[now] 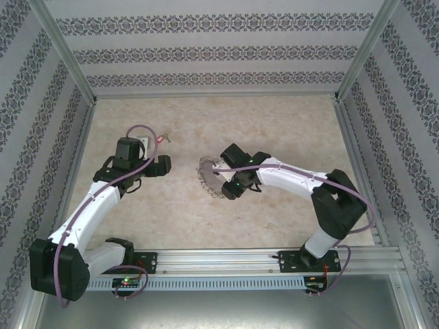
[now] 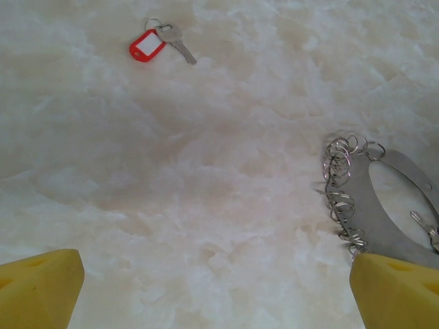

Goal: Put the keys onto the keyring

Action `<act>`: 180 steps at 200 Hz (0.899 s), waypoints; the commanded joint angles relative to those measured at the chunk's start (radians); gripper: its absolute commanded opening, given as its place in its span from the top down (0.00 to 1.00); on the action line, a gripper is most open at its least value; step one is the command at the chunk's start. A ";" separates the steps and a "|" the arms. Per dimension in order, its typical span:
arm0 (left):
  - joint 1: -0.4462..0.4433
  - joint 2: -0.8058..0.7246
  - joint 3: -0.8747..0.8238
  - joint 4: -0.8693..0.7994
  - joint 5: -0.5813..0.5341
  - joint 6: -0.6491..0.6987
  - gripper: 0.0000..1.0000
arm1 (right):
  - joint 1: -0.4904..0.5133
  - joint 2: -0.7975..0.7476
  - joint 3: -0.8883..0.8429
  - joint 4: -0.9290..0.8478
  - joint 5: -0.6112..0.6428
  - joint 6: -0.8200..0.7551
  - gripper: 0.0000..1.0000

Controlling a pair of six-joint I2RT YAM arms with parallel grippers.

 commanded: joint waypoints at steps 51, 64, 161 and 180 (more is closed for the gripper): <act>-0.060 -0.022 0.007 -0.015 -0.076 0.055 0.00 | -0.037 -0.015 -0.074 0.053 -0.084 0.487 0.75; -0.070 -0.026 0.006 -0.015 -0.079 0.057 0.00 | -0.082 0.004 -0.079 0.054 -0.050 0.455 0.80; -0.103 -0.044 0.011 -0.025 -0.109 0.083 0.00 | -0.121 0.134 -0.129 0.256 -0.247 0.347 0.70; -0.109 -0.042 0.014 -0.026 -0.109 0.084 0.00 | -0.109 0.151 -0.116 0.263 -0.238 0.351 0.70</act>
